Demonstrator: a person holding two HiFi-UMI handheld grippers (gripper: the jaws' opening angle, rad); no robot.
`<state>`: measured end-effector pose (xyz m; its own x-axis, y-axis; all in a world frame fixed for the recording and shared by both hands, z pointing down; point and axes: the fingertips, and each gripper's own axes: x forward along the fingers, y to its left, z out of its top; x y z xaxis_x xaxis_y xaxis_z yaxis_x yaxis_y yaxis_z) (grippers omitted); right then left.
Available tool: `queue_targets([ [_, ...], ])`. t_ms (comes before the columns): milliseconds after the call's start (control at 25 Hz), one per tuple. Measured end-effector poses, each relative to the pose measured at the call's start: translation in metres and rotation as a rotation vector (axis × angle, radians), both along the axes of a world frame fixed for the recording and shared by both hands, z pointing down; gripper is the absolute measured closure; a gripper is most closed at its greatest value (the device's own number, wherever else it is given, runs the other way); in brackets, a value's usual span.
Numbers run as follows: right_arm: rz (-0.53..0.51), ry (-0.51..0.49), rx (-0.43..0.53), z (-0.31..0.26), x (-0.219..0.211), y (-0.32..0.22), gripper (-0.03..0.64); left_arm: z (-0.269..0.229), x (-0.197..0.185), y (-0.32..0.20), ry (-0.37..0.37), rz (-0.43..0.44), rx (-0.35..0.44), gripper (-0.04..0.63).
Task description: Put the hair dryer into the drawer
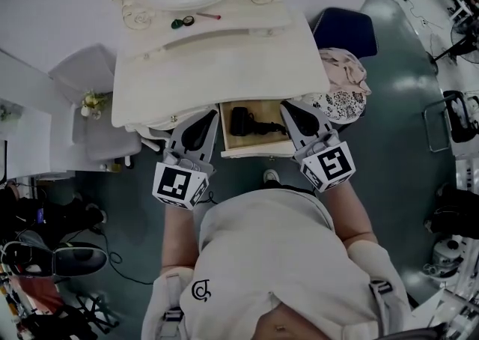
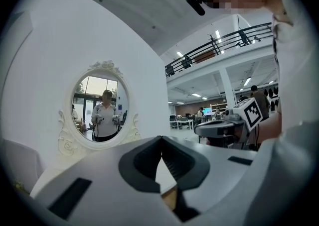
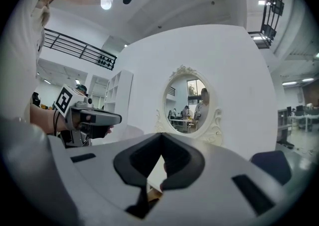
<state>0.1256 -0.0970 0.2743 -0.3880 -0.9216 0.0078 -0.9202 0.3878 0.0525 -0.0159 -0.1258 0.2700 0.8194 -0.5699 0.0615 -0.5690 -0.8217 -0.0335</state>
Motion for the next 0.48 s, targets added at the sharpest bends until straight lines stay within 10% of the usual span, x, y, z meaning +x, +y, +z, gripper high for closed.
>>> queue_targets([
  [480,0.008,0.011,0.021,0.0038,-0.0002,0.0075,0.612,0.0044,0.0039,0.0092,-0.001,-0.009,0.005,0.583],
])
